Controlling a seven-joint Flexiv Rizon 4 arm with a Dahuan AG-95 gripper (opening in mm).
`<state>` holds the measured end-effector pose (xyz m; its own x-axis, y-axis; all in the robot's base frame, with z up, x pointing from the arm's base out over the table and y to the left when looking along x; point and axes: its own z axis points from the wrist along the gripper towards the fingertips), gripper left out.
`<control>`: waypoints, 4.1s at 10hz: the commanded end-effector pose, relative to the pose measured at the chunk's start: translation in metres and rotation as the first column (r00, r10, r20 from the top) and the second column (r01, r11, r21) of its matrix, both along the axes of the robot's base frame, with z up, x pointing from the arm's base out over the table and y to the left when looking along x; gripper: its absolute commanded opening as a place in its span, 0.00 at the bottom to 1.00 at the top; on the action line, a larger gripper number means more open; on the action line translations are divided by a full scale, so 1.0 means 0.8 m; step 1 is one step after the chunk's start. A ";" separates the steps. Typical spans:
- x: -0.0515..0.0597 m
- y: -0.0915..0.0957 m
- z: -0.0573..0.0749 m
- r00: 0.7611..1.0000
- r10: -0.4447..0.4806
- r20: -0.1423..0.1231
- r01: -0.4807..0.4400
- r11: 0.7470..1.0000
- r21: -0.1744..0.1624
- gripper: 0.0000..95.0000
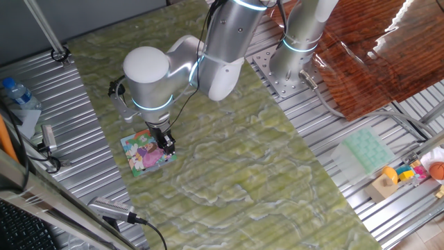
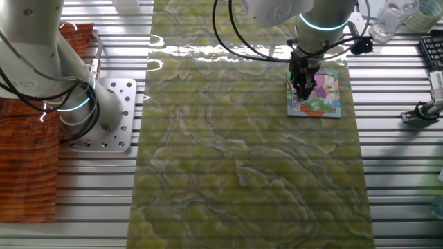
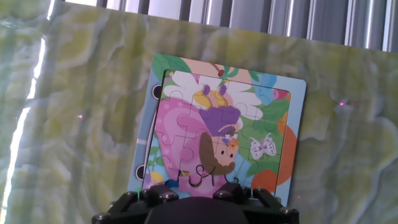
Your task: Assemble one piece of a puzzle
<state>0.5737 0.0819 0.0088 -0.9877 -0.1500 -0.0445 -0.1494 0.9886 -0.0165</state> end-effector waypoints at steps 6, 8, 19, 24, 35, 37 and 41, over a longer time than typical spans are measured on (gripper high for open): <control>-0.001 -0.001 0.003 1.000 -0.009 0.004 0.009 1.000 0.000 0.20; 0.000 -0.001 0.007 0.998 -0.059 0.007 0.059 0.998 0.000 0.00; 0.006 0.000 0.012 0.984 -0.177 -0.007 0.177 0.984 -0.004 0.00; 0.006 0.003 0.014 0.986 -0.166 -0.006 0.166 0.986 -0.022 0.00; 0.004 0.007 0.006 0.984 -0.177 -0.009 0.176 0.984 -0.026 0.00; 0.004 0.006 0.005 0.982 -0.188 -0.008 0.188 0.982 -0.025 0.00; 0.003 0.003 0.003 0.980 -0.197 -0.019 0.196 0.980 -0.023 0.00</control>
